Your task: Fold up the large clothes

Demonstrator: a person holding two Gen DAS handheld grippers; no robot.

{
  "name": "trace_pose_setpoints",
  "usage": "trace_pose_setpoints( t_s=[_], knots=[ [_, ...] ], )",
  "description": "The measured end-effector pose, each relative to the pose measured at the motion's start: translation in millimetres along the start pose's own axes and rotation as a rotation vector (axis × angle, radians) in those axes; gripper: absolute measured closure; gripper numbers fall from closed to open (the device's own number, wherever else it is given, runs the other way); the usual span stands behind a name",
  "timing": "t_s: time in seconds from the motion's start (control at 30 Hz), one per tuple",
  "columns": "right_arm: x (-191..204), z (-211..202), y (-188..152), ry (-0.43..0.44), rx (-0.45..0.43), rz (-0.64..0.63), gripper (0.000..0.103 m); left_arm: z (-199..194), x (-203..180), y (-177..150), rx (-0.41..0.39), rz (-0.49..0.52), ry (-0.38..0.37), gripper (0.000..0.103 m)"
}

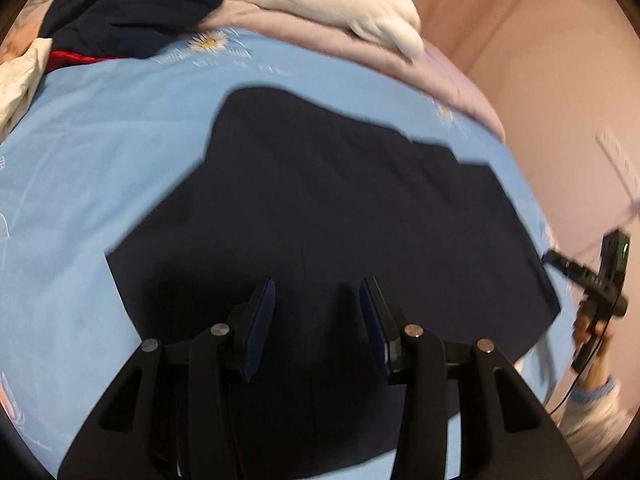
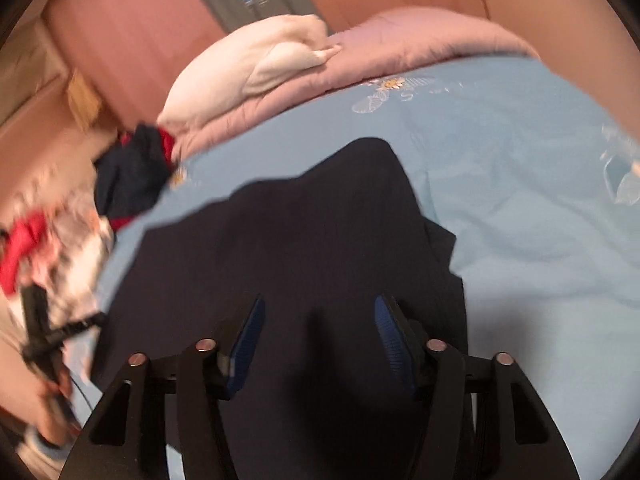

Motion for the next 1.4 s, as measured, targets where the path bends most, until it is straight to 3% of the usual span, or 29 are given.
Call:
trace_pose_setpoints(
  t_s=[0.17, 0.4, 0.73, 1.03, 1.23, 1.4],
  knots=[
    [2, 7, -39, -0.070, 0.112, -0.089, 0.053, 10, -1, -37, 0.058, 0.034, 0.001, 0.060],
    [-13, 5, -82, -0.087, 0.211, -0.050, 0.058, 6, 7, -72, 0.113, -0.019, -0.055, 0.060],
    [-8, -23, -85, -0.067, 0.159, 0.000, 0.058, -19, 12, -80, 0.098, -0.101, -0.082, 0.058],
    [14, -48, -60, -0.069, -0.012, -0.072, 0.058, -42, 37, -66, 0.008, -0.282, -0.115, 0.046],
    [-13, -13, -70, -0.121, 0.047, -0.006, 0.058, -26, 50, -72, 0.049, -0.329, -0.101, 0.046],
    [-26, -21, -80, -0.087, 0.032, 0.051, 0.064, -25, 55, -77, 0.074, -0.338, -0.107, 0.047]
  ],
)
Point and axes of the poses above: each gripper's, at about its wrist camera, not at the fingertips, and z roughly the way its jaws point, x to its left, y to its top, the point moved 9 cm from there along z, roughly the way its jaws point, and after that the axes turned 15 degrees about y, right-handed, at the moved point
